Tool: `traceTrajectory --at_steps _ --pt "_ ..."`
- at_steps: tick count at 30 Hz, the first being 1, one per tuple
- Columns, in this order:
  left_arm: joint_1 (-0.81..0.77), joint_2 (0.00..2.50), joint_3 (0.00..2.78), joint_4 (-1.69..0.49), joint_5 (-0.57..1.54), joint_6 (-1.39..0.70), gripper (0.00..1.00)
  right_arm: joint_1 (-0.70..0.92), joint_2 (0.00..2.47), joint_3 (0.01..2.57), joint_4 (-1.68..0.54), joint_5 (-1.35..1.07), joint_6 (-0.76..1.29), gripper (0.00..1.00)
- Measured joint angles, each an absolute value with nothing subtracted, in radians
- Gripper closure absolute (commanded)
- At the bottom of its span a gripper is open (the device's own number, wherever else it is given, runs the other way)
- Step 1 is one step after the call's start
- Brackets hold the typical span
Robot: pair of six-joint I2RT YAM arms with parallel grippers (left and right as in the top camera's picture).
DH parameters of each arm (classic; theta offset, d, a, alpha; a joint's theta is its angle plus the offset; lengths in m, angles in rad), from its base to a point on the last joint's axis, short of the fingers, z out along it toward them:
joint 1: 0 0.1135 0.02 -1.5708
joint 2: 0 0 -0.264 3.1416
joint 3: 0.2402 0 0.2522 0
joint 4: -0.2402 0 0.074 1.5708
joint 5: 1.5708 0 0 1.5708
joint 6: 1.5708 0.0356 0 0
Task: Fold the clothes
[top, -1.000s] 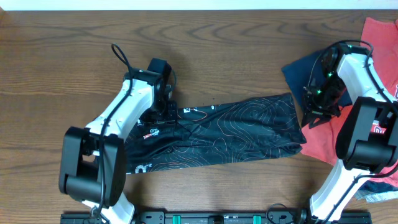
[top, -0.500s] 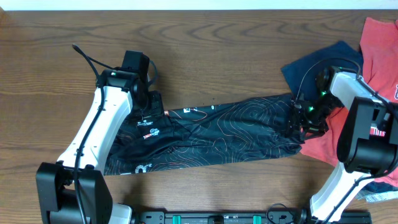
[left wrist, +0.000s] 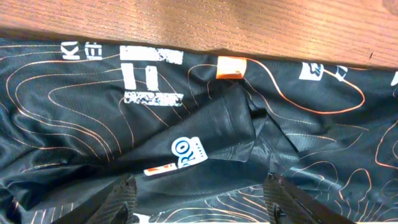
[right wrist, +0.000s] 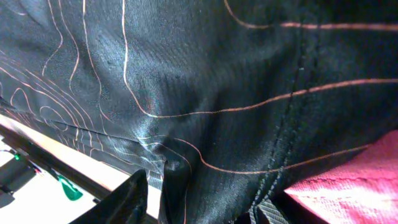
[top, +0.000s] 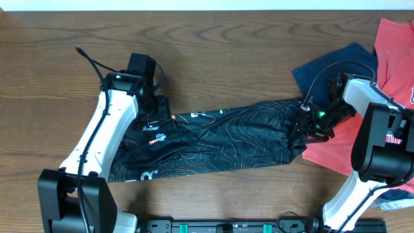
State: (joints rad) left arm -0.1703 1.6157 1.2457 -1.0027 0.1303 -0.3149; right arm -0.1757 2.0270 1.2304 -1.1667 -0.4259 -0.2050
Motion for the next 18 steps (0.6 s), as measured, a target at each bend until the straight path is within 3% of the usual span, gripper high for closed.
traceTrajectory --at_steps 10,18 --pt "-0.170 1.616 1.246 -1.008 0.130 -0.315 0.32 -0.177 2.055 1.214 -1.292 -0.117 -0.002 0.48" --pt "-0.170 1.616 1.246 -1.010 0.130 -0.315 0.31 -0.179 2.054 1.246 -1.285 -0.063 0.036 0.45"
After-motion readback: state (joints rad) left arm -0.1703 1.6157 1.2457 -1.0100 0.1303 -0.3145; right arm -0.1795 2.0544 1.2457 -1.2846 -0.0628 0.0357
